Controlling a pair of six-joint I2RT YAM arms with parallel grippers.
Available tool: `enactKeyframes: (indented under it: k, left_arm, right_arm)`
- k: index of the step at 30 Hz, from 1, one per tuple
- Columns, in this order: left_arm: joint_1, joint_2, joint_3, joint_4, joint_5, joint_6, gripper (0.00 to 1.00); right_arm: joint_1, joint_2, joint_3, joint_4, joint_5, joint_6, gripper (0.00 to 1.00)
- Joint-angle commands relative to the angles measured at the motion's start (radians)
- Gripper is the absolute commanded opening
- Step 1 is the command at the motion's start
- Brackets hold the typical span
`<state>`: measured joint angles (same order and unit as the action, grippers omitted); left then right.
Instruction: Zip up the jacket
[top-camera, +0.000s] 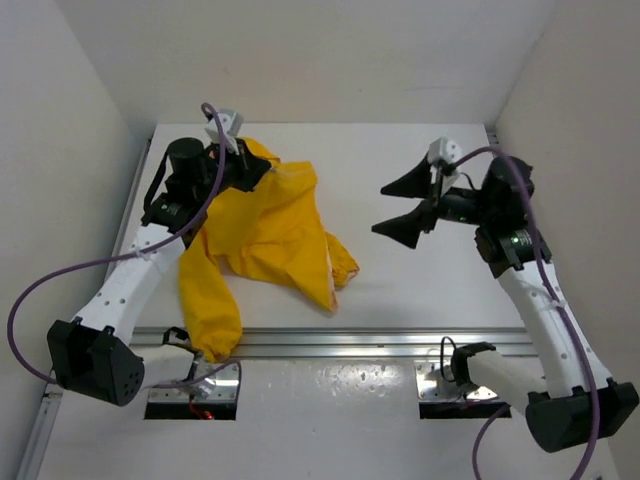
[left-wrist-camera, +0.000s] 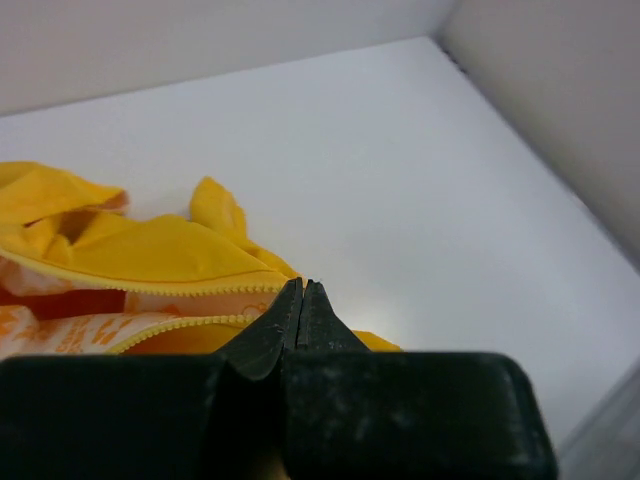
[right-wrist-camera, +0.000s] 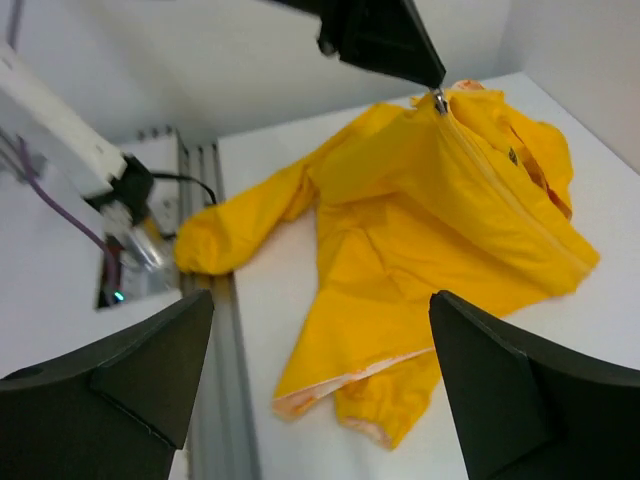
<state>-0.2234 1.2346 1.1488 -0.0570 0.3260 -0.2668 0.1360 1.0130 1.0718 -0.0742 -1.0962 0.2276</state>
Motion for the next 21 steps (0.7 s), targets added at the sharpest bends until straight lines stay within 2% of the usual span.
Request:
enactKeyframes:
  k: [1, 5, 9, 13, 21]
  left_arm:
    - [-0.050, -0.047, 0.011, 0.016, 0.194, -0.124, 0.00]
    - [-0.070, -0.057, 0.020, 0.007, 0.293, -0.149, 0.00]
    - [-0.070, -0.066, 0.055, -0.017, 0.389, -0.172, 0.00]
    - [-0.070, -0.066, 0.092, -0.027, 0.441, -0.195, 0.00]
    - [-0.099, -0.057, 0.083, -0.027, 0.450, -0.222, 0.00]
  right_arm:
    - [0.111, 0.022, -0.078, -0.084, 0.150, -0.450, 0.89]
    - [0.197, 0.091, -0.101, 0.023, 0.208, -0.539, 0.89]
    - [0.243, 0.180, -0.130, 0.204, 0.210, -0.528, 0.92]
    - [0.272, 0.231, -0.130, 0.283, 0.196, -0.501, 0.95]
    - [0.350, 0.343, -0.085, 0.407, 0.242, -0.422, 0.97]
